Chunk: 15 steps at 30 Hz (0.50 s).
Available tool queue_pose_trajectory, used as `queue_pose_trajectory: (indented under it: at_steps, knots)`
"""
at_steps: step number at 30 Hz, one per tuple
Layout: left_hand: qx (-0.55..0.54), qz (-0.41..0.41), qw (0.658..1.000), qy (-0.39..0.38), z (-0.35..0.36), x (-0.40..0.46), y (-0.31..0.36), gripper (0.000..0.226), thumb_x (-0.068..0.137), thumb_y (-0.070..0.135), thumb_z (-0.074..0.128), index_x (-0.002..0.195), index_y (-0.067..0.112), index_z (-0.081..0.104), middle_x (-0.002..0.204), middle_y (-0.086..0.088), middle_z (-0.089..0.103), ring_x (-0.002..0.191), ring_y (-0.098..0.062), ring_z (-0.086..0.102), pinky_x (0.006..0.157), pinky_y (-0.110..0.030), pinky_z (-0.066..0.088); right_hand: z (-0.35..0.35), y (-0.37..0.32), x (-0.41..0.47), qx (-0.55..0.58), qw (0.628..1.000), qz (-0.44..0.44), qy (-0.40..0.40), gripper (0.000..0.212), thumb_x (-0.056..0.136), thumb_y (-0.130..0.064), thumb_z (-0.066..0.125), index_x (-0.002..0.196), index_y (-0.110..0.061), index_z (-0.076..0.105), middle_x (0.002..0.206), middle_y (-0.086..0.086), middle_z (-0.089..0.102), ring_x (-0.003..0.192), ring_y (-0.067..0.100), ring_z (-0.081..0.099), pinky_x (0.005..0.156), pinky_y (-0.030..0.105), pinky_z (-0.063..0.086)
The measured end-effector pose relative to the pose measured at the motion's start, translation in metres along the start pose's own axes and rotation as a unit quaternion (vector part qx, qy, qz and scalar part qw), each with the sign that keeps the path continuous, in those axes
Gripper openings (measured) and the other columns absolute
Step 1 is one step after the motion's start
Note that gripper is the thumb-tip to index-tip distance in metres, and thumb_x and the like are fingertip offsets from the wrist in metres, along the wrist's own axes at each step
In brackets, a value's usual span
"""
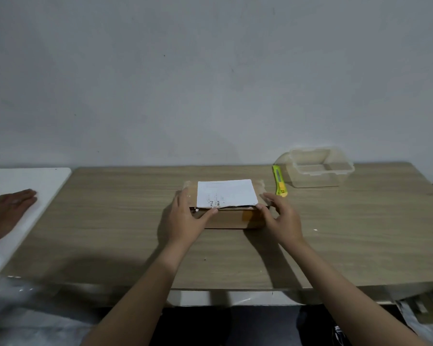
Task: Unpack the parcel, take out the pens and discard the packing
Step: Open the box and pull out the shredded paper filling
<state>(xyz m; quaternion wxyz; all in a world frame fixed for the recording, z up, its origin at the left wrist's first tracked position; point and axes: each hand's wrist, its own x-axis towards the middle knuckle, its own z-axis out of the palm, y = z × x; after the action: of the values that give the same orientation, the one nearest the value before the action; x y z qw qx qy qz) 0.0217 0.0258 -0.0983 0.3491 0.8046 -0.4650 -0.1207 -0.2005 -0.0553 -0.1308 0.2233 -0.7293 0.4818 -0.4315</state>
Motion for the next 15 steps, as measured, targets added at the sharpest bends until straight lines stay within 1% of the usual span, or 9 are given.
queue_pose_trajectory:
  at_steps: [3,4,5,7,8,9,12,13,15]
  knots:
    - [0.022,0.006,1.0,0.008,-0.003,-0.005,0.0,0.097,0.062,0.073,0.065,0.141,0.033,0.026,0.136,0.007,0.047,0.122,-0.021,0.05,0.087,-0.038,0.05,-0.001,0.0,-0.007,0.008,1.0,0.015,0.017,0.034,0.083,-0.025,0.07,0.114,-0.01,0.065,0.109,0.003,0.07,0.096,0.013,0.064,0.082,0.029,0.053]
    - [0.022,0.002,1.0,0.008,-0.003,-0.006,0.0,0.098,0.062,0.074,0.065,0.142,0.034,0.024,0.137,0.006,0.047,0.122,-0.021,0.049,0.086,-0.038,0.05,-0.001,-0.001,-0.009,0.003,1.0,0.018,0.025,0.034,0.084,-0.026,0.069,0.114,-0.011,0.065,0.109,0.003,0.07,0.095,0.014,0.065,0.08,0.028,0.053]
    - [0.017,-0.001,1.0,0.009,-0.004,-0.008,0.001,0.098,0.063,0.071,0.066,0.143,0.033,0.023,0.139,0.005,0.046,0.122,-0.021,0.049,0.084,-0.035,0.049,-0.002,-0.003,-0.011,-0.003,0.999,0.022,0.037,0.033,0.084,-0.028,0.069,0.114,-0.012,0.065,0.109,0.002,0.07,0.092,0.014,0.065,0.076,0.024,0.052]
    - [-0.001,0.009,1.0,0.018,-0.004,-0.011,0.003,0.098,0.067,0.061,0.071,0.145,0.028,0.023,0.141,0.003,0.045,0.121,-0.022,0.051,0.078,-0.032,0.046,-0.002,-0.009,-0.012,-0.011,0.997,0.04,0.066,0.035,0.084,-0.034,0.066,0.113,-0.014,0.065,0.105,0.002,0.071,0.08,0.01,0.064,0.062,0.016,0.046]
    - [-0.009,0.018,1.0,0.024,-0.004,-0.012,0.005,0.098,0.069,0.058,0.072,0.146,0.025,0.021,0.142,0.001,0.045,0.122,-0.024,0.05,0.078,-0.032,0.046,-0.003,-0.012,-0.011,-0.011,0.995,0.053,0.083,0.037,0.083,-0.038,0.064,0.113,-0.015,0.066,0.103,0.002,0.072,0.076,0.01,0.064,0.057,0.015,0.043]
    - [-0.016,0.022,0.999,0.027,-0.003,-0.014,0.006,0.101,0.07,0.055,0.073,0.148,0.023,0.018,0.143,-0.002,0.045,0.125,-0.026,0.048,0.081,-0.034,0.047,-0.003,-0.015,-0.011,-0.013,0.993,0.064,0.098,0.04,0.082,-0.041,0.062,0.113,-0.016,0.065,0.102,0.002,0.072,0.074,0.01,0.065,0.055,0.019,0.043]
    - [-0.031,-0.005,0.999,0.027,0.001,-0.017,0.006,0.114,0.068,0.052,0.077,0.15,0.017,0.007,0.145,-0.012,0.042,0.135,-0.029,0.035,0.096,-0.039,0.043,-0.001,-0.018,-0.01,-0.019,0.986,0.077,0.145,0.049,0.08,-0.051,0.059,0.114,-0.016,0.06,0.102,-0.001,0.071,0.085,0.011,0.065,0.065,0.029,0.048]
    - [-0.037,-0.017,0.999,0.027,0.003,-0.018,0.005,0.117,0.066,0.053,0.078,0.151,0.016,0.006,0.144,-0.014,0.043,0.136,-0.029,0.035,0.098,-0.039,0.042,0.0,-0.019,-0.008,-0.001,0.983,0.087,0.16,0.051,0.079,-0.052,0.059,0.115,-0.016,0.057,0.103,-0.001,0.07,0.09,0.011,0.065,0.069,0.03,0.048]
    - [-0.049,-0.033,0.998,0.023,0.006,-0.017,0.001,0.118,0.064,0.053,0.079,0.15,0.012,0.009,0.141,-0.015,0.046,0.131,-0.03,0.041,0.097,-0.037,0.042,0.001,-0.02,-0.001,0.068,0.976,0.106,0.175,0.047,0.08,-0.045,0.064,0.112,-0.014,0.049,0.105,0.003,0.069,0.098,0.013,0.065,0.076,0.033,0.051]
